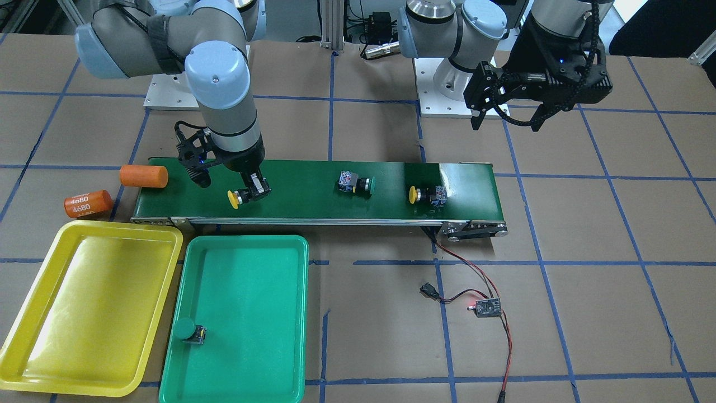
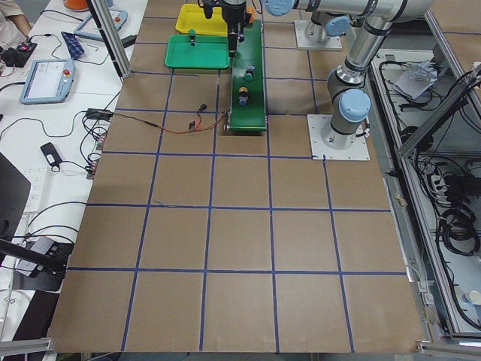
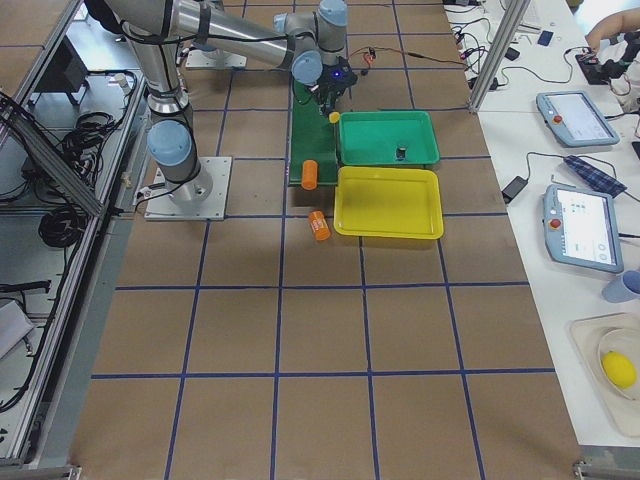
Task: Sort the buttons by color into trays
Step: 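Carry the yellow button into the yellow tray and open the right gripper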
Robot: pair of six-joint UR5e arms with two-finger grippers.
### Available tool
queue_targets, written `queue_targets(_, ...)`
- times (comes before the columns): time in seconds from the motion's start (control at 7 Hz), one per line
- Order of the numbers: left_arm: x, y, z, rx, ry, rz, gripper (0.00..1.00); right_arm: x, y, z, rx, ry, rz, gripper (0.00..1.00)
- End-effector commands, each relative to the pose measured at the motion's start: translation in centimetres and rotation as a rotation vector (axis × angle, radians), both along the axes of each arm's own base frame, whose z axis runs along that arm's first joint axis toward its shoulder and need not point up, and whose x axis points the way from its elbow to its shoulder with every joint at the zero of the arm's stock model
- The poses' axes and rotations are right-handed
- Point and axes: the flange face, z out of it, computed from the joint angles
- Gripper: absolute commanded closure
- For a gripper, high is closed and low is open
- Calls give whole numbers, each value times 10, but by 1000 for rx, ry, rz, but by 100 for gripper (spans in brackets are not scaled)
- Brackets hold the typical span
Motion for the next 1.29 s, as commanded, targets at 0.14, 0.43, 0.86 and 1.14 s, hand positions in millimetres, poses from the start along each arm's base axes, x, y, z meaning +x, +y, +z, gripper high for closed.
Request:
queue_targets(0.14,0,4,-4,2,0,23,0,-134,-54,19,-34,30,143,100)
queue_targets(0.43,2,5,-2,-1,-3,20,0,-224,-74,16,-65,51,256,100)
queue_targets(0.86,2,6,-2,-1,-3,15,0,-244,-122,-36,-88,65,261,33)
queue_targets(1.14,2,5,-3,0,-2,15,0,-236,-105,-8,-90,54,251,0)
